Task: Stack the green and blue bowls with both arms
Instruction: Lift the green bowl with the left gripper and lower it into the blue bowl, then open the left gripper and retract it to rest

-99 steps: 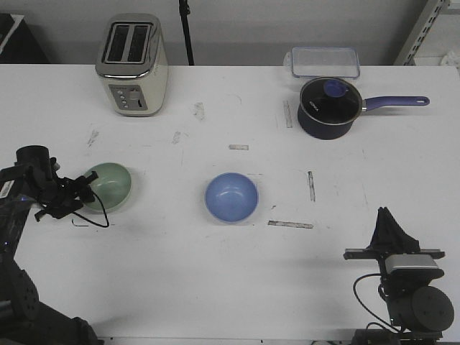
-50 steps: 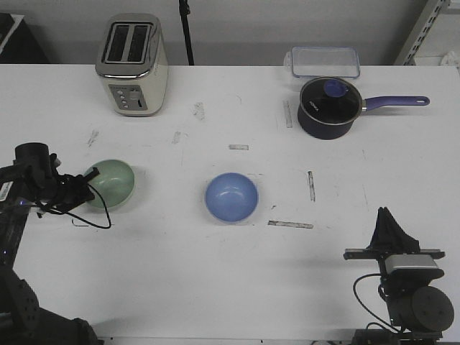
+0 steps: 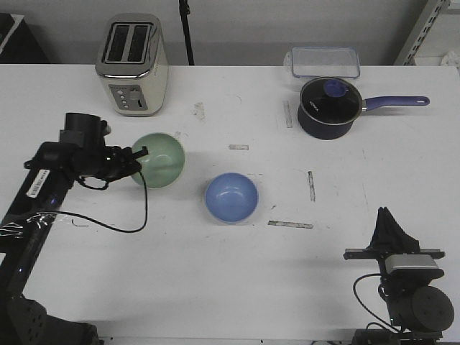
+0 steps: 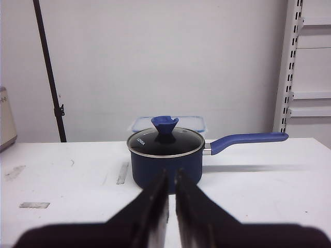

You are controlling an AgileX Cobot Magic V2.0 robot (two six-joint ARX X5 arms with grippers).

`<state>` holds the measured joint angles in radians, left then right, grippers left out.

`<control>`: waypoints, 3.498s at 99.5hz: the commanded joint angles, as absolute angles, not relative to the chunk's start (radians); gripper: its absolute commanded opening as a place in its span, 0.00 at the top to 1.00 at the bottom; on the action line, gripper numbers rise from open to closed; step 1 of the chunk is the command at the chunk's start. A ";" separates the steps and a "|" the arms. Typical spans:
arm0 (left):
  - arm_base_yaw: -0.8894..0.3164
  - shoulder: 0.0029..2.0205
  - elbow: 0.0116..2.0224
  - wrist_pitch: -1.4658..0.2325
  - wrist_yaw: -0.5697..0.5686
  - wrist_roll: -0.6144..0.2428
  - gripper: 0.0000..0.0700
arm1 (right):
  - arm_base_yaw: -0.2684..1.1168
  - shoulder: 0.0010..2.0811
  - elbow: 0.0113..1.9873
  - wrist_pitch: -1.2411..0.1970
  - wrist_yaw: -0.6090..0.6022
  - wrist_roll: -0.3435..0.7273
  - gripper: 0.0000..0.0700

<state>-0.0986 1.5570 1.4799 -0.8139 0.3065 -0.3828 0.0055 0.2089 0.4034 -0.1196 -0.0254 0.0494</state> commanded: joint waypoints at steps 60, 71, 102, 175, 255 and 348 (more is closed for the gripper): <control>-0.536 1.745 1.499 -0.606 0.249 -0.597 1.00 | 0.006 0.207 0.405 -0.106 -0.025 0.052 0.98; -0.545 1.762 1.499 -0.612 0.247 -0.596 1.00 | 0.006 0.207 0.405 -0.105 -0.025 0.052 0.98; -0.546 1.764 1.499 -0.604 0.232 -0.622 0.67 | 0.006 0.207 0.405 -0.105 -0.025 0.052 0.98; -0.537 1.562 1.425 -0.524 0.223 -0.533 0.40 | 0.006 0.207 0.405 -0.105 -0.025 0.052 0.98; -0.150 0.770 0.616 0.054 0.128 0.067 0.96 | 0.006 0.207 0.405 -0.105 -0.025 0.052 0.98; -0.034 0.156 0.387 -0.072 0.097 0.060 1.00 | 0.006 0.207 0.405 -0.105 -0.025 0.052 0.98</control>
